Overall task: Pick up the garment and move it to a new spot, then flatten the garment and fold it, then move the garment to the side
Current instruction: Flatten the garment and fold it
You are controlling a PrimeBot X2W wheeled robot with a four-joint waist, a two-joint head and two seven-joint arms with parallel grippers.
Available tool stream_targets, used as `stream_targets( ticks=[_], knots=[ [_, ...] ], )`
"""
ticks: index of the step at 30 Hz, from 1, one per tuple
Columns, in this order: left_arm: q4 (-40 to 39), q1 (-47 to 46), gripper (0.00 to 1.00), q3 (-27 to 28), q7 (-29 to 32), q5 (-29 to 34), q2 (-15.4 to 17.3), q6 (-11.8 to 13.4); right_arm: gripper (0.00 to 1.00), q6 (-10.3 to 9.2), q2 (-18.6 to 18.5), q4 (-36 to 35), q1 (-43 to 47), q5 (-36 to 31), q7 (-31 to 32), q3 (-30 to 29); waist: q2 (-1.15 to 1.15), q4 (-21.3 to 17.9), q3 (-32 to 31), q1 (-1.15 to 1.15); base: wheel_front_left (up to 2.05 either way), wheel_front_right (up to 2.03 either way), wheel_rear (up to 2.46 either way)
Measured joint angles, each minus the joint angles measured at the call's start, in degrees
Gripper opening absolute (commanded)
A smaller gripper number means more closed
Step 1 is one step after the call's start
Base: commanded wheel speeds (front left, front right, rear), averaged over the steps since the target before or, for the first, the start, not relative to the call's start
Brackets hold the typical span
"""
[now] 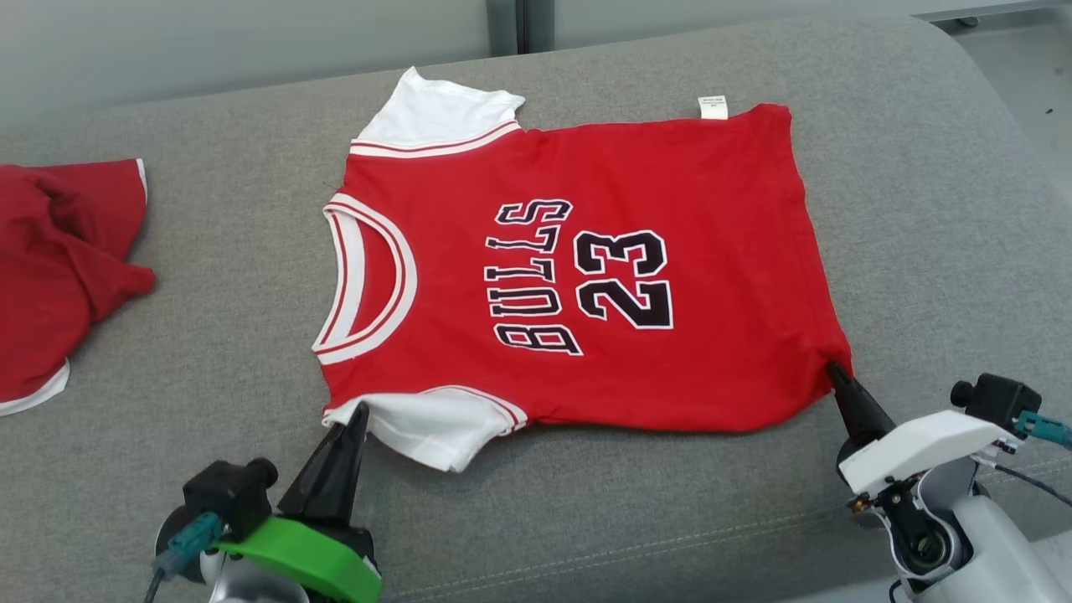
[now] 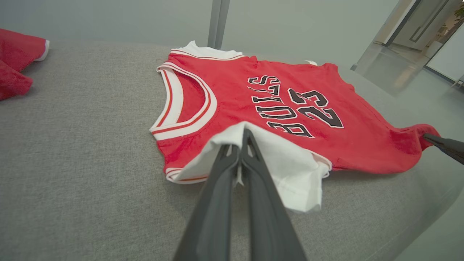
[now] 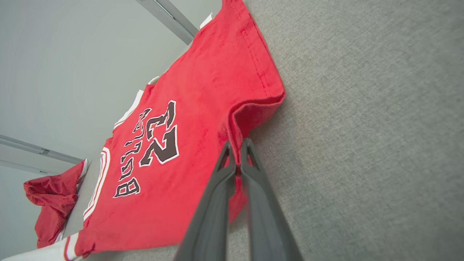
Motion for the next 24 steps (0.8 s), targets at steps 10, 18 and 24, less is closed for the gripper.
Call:
stream_targets(
  ticks=[10, 18, 24],
  knots=[
    [4.1, -12.5, 0.00, 0.9, 1.3, 0.8, -0.9, 0.1, 0.00, -0.01, -1.6, 2.2, -8.3, 5.4, 5.4, -4.1, 0.00, 0.4, 3.6, 0.00, 0.00, 0.00, 0.00],
    [9.4, -21.7, 0.00, 1.8, 1.8, 1.3, -2.5, 1.0, 0.00, -0.66, -1.9, 4.8, -16.6, 6.7, 8.6, -4.9, 0.00, 0.6, 8.1, 0.00, 0.00, 0.00, 0.00],
    [15.3, -26.7, 0.00, 1.9, 2.9, 2.5, -2.5, 1.6, 0.00, -2.12, -1.9, 7.7, -21.8, 6.0, 10.5, -3.9, 0.00, 0.5, 11.5, 0.00, 0.00, 0.00, 0.00]
  ],
)
